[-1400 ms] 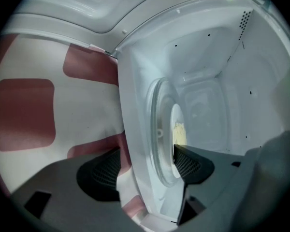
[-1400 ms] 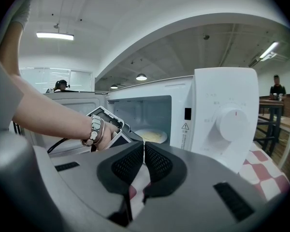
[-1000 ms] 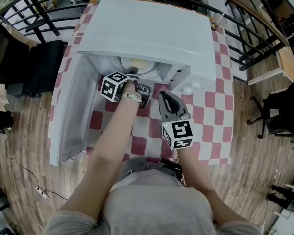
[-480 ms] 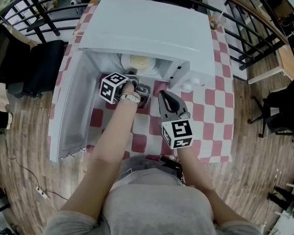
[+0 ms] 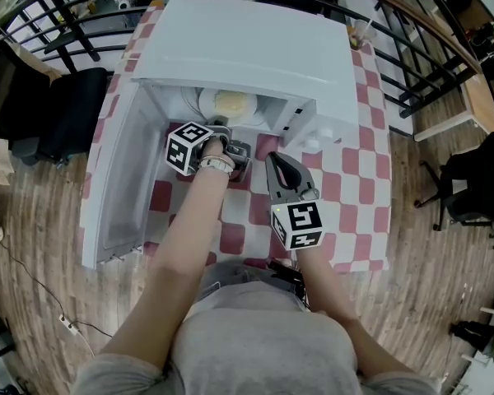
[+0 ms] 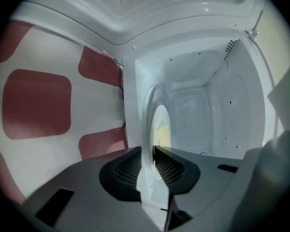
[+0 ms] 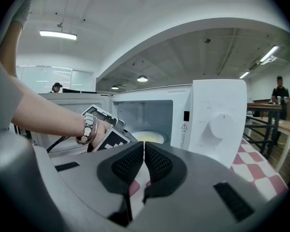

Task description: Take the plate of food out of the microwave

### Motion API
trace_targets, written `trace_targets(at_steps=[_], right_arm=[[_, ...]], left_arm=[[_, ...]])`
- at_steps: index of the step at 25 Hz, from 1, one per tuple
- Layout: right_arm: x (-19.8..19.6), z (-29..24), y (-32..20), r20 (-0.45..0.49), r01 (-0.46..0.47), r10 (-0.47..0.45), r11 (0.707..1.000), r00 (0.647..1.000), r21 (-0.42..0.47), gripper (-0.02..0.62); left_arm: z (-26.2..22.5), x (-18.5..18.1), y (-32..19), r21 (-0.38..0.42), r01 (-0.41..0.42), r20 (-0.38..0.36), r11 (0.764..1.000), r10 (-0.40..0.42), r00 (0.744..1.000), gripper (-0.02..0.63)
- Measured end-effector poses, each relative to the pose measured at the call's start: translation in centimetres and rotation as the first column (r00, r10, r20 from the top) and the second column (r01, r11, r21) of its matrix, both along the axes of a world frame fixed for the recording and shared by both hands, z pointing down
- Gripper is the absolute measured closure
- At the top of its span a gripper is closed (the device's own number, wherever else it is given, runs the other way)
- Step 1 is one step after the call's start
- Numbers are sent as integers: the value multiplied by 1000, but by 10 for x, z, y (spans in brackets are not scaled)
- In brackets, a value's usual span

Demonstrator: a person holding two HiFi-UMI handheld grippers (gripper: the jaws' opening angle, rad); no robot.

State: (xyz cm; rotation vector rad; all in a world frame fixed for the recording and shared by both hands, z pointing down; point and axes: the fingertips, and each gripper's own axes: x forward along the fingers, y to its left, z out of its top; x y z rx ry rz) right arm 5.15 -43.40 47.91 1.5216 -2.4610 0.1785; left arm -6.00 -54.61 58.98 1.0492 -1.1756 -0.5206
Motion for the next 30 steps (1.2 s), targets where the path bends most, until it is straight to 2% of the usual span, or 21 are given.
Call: trace_targets(at_steps=[8, 10, 18, 24, 30], right_arm=[[1, 0, 2, -3, -7, 7, 1000, 1000, -1, 568], [1, 0, 2, -3, -8, 8, 1000, 1000, -1, 568], [0, 3, 3, -3, -6, 6, 1000, 1000, -8, 568], [-5, 1, 5, -5, 4, -5, 1000, 1000, -4, 568], [-6, 0, 10, -14, 14, -14, 1000, 1000, 1, 568]], left_arm=[[-3, -2, 1, 0, 8, -28, 1000, -8, 1000, 534], [-5, -3, 0, 7, 10, -28, 1000, -10, 1000, 563], [-9, -11, 1, 27, 22, -24, 999, -21, 999, 575], [-16, -12, 3, 102, 18, -43, 995, -14, 999, 587], [-20, -14, 8, 195, 40, -52, 980, -30, 998, 591]])
